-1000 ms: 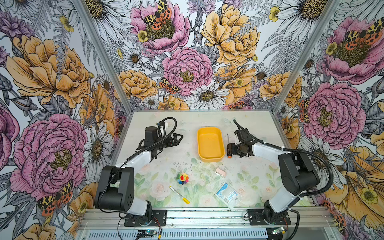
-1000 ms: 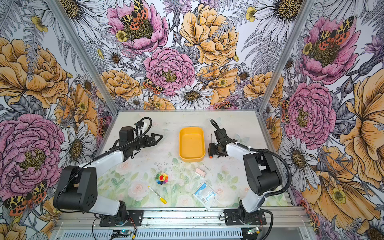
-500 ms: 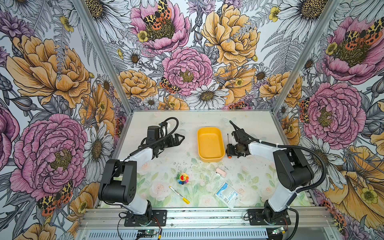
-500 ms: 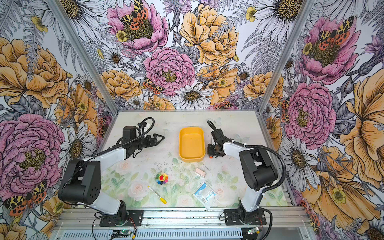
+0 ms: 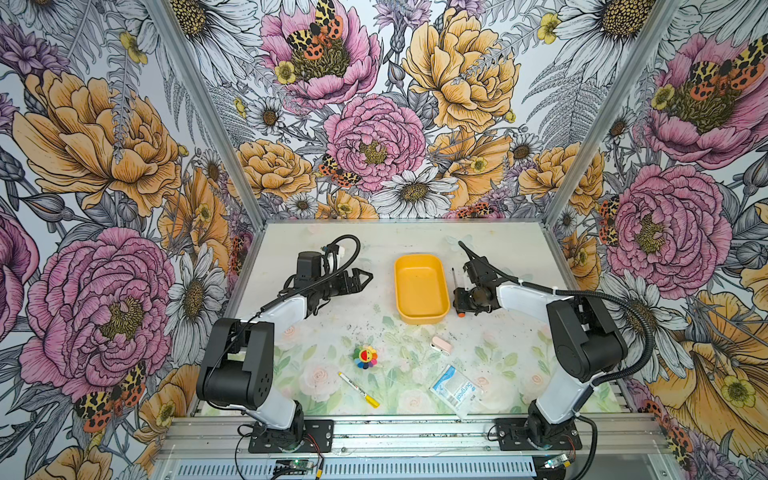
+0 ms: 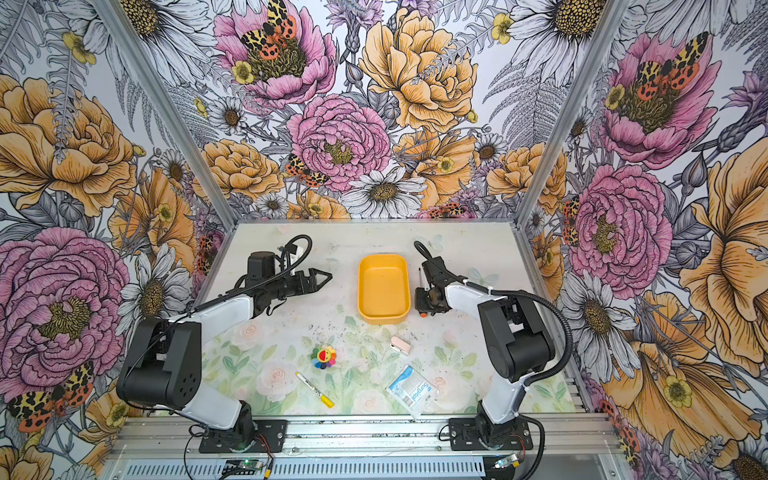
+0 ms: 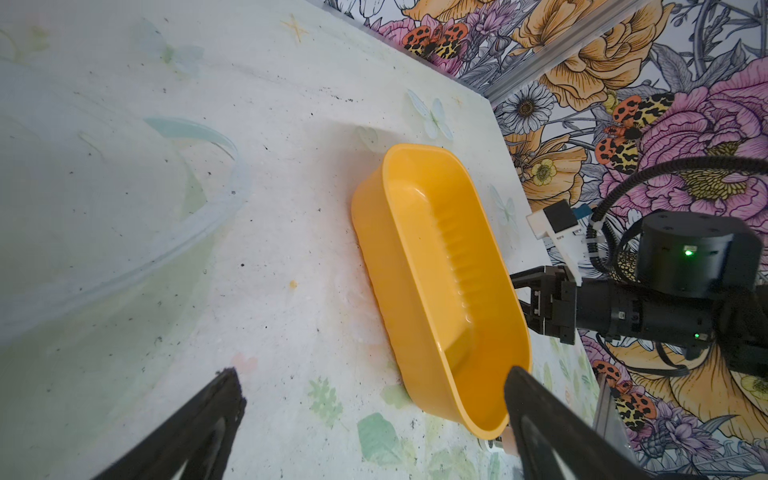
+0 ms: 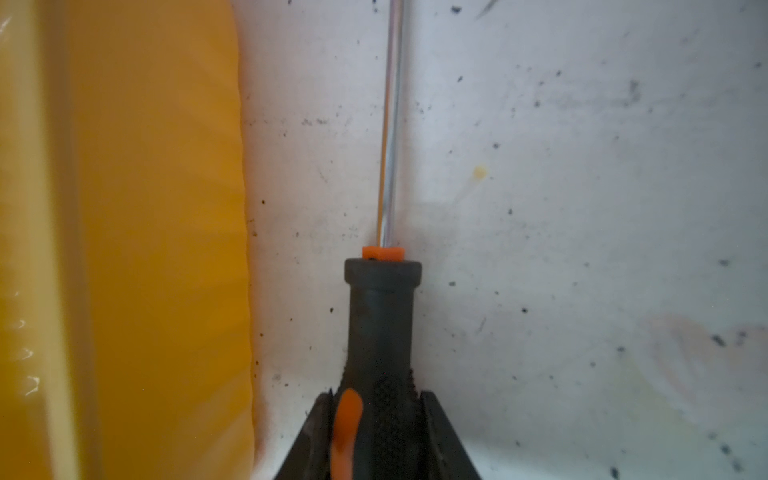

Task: Put the screwdriver in the bin
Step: 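Lift the screwdriver with the right gripper and carry it over the yellow bin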

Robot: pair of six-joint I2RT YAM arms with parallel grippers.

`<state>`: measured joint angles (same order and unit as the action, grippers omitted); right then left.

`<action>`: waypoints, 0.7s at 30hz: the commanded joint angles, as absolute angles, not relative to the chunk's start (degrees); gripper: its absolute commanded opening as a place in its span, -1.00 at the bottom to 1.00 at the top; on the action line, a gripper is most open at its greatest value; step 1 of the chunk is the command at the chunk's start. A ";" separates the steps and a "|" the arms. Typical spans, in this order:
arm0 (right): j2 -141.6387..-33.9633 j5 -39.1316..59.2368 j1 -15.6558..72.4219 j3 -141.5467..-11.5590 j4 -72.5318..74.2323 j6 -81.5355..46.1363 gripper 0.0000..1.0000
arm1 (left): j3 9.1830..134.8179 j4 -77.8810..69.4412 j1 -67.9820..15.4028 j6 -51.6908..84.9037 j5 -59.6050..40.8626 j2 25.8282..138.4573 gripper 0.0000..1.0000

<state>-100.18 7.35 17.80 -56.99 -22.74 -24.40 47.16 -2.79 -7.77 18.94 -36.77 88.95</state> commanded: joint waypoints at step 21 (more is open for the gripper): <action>-90.58 -6.90 26.28 -78.36 -38.61 -36.09 -1.00 | 49.90 -1.14 -8.35 15.89 -37.00 90.13 0.98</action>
<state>-88.64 -2.68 23.16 -76.18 -37.36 -32.71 48.12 -1.45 -8.03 17.45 -36.93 89.54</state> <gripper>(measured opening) 0.314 0.988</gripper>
